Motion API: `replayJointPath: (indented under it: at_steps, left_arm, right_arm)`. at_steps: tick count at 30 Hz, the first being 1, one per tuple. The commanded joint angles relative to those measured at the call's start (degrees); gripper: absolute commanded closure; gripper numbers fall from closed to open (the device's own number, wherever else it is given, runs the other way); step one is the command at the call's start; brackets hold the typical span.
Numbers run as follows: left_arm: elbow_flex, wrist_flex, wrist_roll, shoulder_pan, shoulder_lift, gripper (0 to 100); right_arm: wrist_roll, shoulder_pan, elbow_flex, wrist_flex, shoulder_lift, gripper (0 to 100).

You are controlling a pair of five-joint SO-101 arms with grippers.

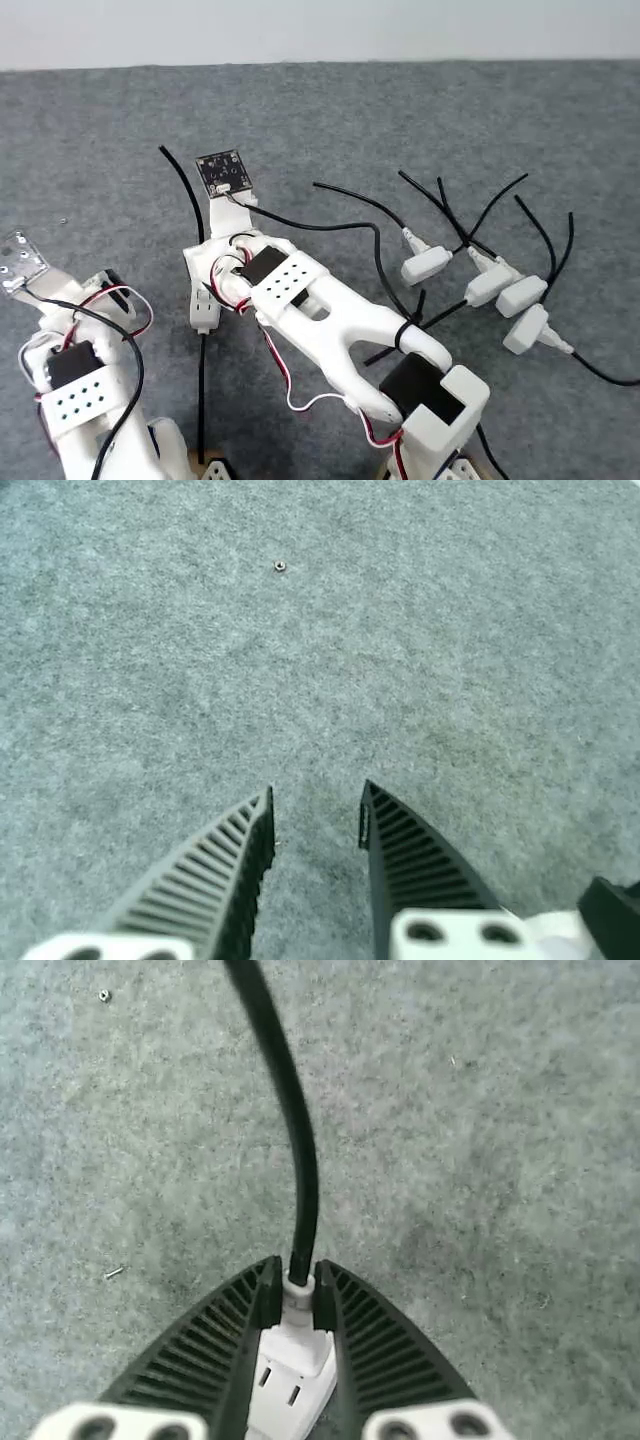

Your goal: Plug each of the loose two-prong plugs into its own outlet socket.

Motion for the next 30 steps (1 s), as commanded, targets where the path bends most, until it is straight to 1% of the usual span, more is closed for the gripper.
replayJointPath:
  at_steps: [1,7,9,12,14,18,21,25,27,30]
  left_arm:
    - [-2.5,-1.4,0.4,0.9,-0.4,86]
    - [-1.8,-1.5,0.4,1.8,-0.5,86]
    - [-1.7,-1.2,-0.2,3.0,-0.4,86]
    - [-2.2,0.5,-5.7,4.8,0.8,86]
    - [-4.2,0.9,-8.8,6.3,4.7,86]
    - [-12.4,2.4,-13.6,6.9,20.8,86]
    - [-21.1,5.5,-21.7,7.0,34.2,86]
    - [-29.2,7.6,-34.2,8.0,48.0,84]
    - [-32.1,11.1,-41.6,9.4,51.5,84]
    - [-32.8,15.4,-53.4,11.5,52.4,84]
  right_arm:
    - [-0.4,0.9,-3.9,0.2,-0.4,99.1]
    - [-0.4,2.0,-4.0,-1.9,0.5,99.1]
    - [-0.3,2.1,-4.1,-1.8,0.9,99.1]
    - [2.1,1.9,-3.9,0.1,-0.2,99.1]
    - [2.4,1.7,-3.8,2.9,-2.5,99.1]
    - [2.5,1.7,-3.4,8.6,-8.4,99.1]
    - [2.8,1.7,-0.1,9.0,-13.1,99.1]
    - [6.2,0.5,5.6,6.2,-18.7,99.1]
    - [8.0,-0.7,8.4,4.4,-20.8,99.1]
    - [10.7,-2.4,11.1,2.9,-22.5,99.1]
